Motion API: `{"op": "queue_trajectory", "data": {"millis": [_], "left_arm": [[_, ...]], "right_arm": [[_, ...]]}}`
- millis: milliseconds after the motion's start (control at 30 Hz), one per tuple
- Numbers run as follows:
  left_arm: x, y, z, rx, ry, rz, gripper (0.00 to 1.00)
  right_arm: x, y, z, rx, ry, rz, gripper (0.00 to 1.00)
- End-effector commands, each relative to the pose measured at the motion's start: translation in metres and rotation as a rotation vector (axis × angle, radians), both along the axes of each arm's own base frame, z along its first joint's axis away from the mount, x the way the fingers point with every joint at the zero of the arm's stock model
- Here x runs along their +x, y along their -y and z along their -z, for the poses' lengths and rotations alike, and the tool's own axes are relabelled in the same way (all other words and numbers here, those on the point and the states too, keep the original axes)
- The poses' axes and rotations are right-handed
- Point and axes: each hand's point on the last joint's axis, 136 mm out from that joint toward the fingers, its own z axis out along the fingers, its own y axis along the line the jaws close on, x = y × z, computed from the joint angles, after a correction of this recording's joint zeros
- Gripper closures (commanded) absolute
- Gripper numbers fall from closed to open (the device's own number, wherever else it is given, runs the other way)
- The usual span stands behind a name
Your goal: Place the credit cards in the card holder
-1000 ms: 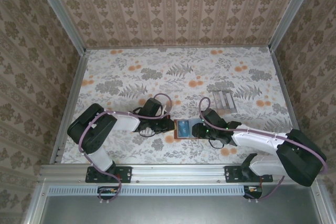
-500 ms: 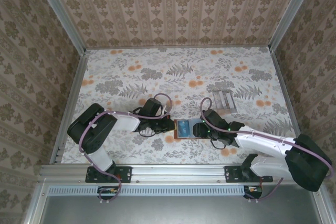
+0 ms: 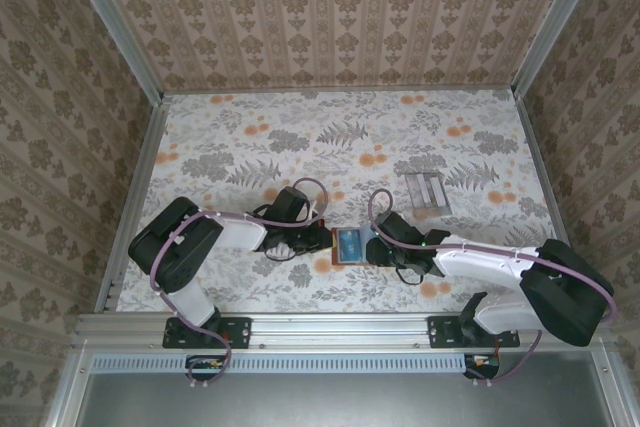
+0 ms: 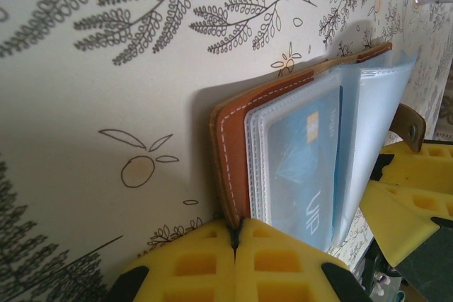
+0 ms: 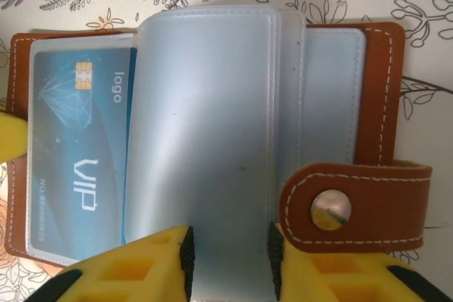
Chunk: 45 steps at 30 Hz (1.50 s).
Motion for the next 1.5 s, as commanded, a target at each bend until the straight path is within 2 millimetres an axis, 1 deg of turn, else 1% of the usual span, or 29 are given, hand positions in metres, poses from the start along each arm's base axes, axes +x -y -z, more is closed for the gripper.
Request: {"op": "queue_trajectory", "data": {"millis": [0, 67, 167, 300, 400, 633, 867, 1000, 1067, 1233, 1300, 1367, 1467], "left_arm": [[-0.013, -0.015, 0.021, 0.092, -0.044, 0.003, 1.0], [-0.013, -0.014, 0.021, 0.089, -0.048, 0.001, 1.0], [-0.013, -0.015, 0.021, 0.089, -0.045, 0.002, 1.0], [-0.013, -0.014, 0.022, 0.087, -0.05, 0.004, 1.0], [-0.013, -0.014, 0.024, 0.09, -0.049, 0.005, 1.0], [-0.014, -0.013, 0.026, 0.086, -0.054, 0.01, 1.0], [-0.015, -0.014, 0.027, 0.088, -0.058, 0.01, 1.0], [-0.015, -0.013, 0.027, 0.081, -0.057, 0.006, 1.0], [-0.015, -0.012, 0.028, 0.085, -0.059, 0.01, 1.0], [-0.015, -0.013, 0.027, 0.086, -0.058, 0.006, 1.0], [-0.016, -0.012, 0.028, 0.089, -0.061, 0.012, 1.0], [-0.016, -0.012, 0.026, 0.085, -0.062, 0.01, 1.0], [-0.015, -0.014, 0.025, 0.087, -0.048, 0.001, 1.0]], "right_arm": [[0.0, -0.003, -0.001, -0.017, 0.0, -0.02, 0.63], [0.0, -0.005, -0.003, -0.007, 0.001, -0.023, 0.63], [0.0, -0.016, -0.006, 0.05, -0.001, -0.041, 0.63], [0.0, -0.026, -0.007, 0.13, -0.009, -0.03, 0.59], [-0.001, -0.033, -0.011, 0.196, -0.007, -0.026, 0.59], [0.001, -0.031, -0.02, 0.301, 0.014, 0.012, 0.6], [0.003, -0.02, -0.033, 0.303, 0.05, 0.03, 0.6], [0.004, -0.015, -0.037, 0.308, 0.06, 0.038, 0.6], [0.004, -0.016, -0.038, 0.313, 0.061, 0.028, 0.6], [0.003, -0.023, -0.038, 0.342, 0.048, 0.01, 0.67], [0.002, -0.026, -0.039, 0.356, 0.048, -0.005, 0.68], [0.003, -0.031, -0.043, 0.373, 0.054, -0.025, 0.68], [0.005, -0.045, -0.05, 0.424, 0.066, -0.079, 0.63]]}}
